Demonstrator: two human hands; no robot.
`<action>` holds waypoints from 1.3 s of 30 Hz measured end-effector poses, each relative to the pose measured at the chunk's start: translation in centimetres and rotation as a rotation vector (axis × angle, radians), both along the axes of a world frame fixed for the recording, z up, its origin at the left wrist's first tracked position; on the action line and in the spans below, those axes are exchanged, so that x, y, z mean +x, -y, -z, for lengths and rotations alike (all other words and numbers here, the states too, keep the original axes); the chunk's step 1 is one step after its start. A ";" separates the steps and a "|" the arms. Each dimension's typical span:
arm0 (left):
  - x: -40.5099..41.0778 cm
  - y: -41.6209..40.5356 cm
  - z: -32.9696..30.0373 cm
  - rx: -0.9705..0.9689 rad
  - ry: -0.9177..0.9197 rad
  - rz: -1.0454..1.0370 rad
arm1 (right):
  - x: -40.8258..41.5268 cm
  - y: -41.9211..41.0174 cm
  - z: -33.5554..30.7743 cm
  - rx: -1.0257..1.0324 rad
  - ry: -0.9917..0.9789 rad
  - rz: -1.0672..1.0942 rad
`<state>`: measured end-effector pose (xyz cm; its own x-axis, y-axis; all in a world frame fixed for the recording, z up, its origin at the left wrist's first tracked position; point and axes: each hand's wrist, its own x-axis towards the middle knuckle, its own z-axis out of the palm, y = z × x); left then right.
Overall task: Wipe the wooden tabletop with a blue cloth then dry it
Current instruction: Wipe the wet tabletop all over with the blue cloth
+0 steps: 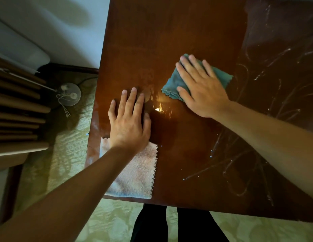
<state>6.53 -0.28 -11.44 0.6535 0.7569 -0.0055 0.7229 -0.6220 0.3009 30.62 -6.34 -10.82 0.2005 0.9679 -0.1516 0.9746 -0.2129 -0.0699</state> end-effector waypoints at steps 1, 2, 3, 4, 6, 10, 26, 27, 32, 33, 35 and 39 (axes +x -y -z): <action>0.0 0.0 0.0 -0.003 -0.004 0.000 | -0.7 0.3 0.1 0.003 -0.001 0.008; 0.0 0.1 -0.1 -0.006 -0.009 -0.002 | -1.7 1.3 0.2 0.010 -0.005 0.010; 0.0 0.1 -0.2 -0.005 -0.014 -0.004 | -3.2 2.8 0.5 0.018 -0.010 -0.002; 0.1 0.1 -0.3 -0.006 -0.020 -0.005 | -4.9 4.7 0.6 0.025 -0.015 -0.025; 0.1 0.1 -0.3 -0.006 -0.033 -0.001 | -8.6 9.0 1.0 0.026 -0.041 -0.068; 0.0 0.0 -0.1 0.010 -0.029 0.006 | -10.8 12.5 1.3 0.043 -0.053 -0.149; -3.4 4.8 -1.6 -0.058 -0.113 0.133 | -13.3 15.7 1.3 0.056 -0.054 -0.076; -3.7 4.9 -1.2 -0.061 -0.127 0.131 | -13.3 16.0 1.3 0.064 -0.060 -0.095; -3.7 4.9 -0.4 -0.026 -0.085 0.116 | -9.9 12.1 0.9 0.039 -0.044 -0.115; -3.8 5.0 -0.3 -0.028 -0.041 0.111 | -9.5 10.9 0.8 0.034 -0.041 -0.082; -4.0 4.9 -0.3 -0.034 0.046 0.116 | -9.2 8.7 0.8 0.024 -0.027 -0.059; -4.1 4.8 -0.1 -0.016 0.042 0.118 | -10.8 9.2 1.0 0.024 -0.052 -0.111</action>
